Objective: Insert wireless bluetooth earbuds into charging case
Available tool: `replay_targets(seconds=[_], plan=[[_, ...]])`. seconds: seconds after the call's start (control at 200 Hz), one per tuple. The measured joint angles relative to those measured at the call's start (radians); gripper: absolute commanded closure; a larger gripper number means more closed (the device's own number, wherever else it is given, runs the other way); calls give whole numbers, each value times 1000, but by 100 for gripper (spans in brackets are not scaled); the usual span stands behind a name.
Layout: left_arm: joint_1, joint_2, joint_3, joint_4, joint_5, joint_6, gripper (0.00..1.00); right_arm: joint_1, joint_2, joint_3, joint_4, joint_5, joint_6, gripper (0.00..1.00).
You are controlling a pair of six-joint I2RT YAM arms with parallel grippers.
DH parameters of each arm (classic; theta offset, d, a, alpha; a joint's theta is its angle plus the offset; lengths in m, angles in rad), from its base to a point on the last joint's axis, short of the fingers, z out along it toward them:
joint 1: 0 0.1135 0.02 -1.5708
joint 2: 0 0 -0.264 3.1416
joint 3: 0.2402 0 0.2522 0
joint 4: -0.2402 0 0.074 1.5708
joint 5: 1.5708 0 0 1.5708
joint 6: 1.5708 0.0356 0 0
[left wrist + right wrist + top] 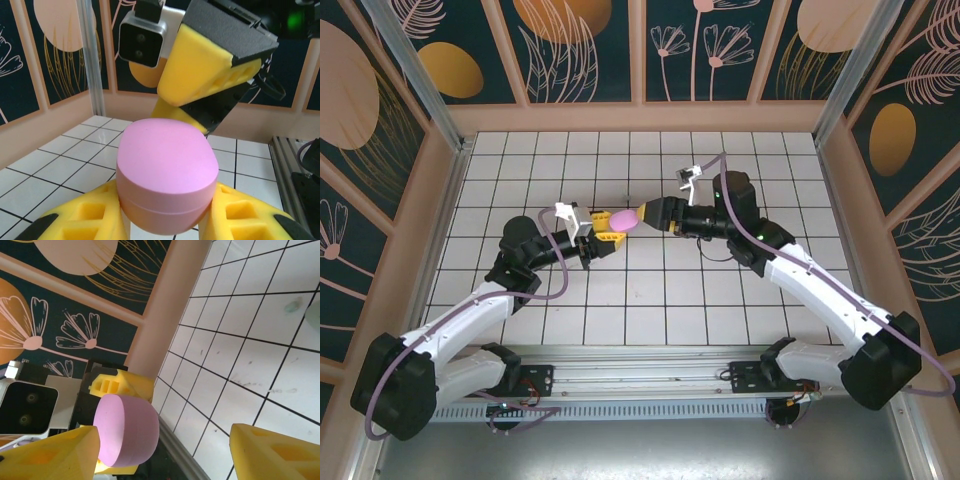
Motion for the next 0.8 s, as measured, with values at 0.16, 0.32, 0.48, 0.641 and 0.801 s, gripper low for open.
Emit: replay_targets(seconds=[0.16,0.32,0.48,0.641,0.801], plan=[[0,16,0,29,5,-22,88,11,30,-4,69,-43,39,32],[0,18,0,48,19,-23,89,24,69,-4,129,-79,71,39],[0,26,0,53,22,-23,89,32,107,-2,200,-120,107,56],[2,35,0,53,17,-23,88,34,136,11,237,-140,138,68],[3,35,0,53,2,-23,82,32,143,12,251,-140,157,74]])
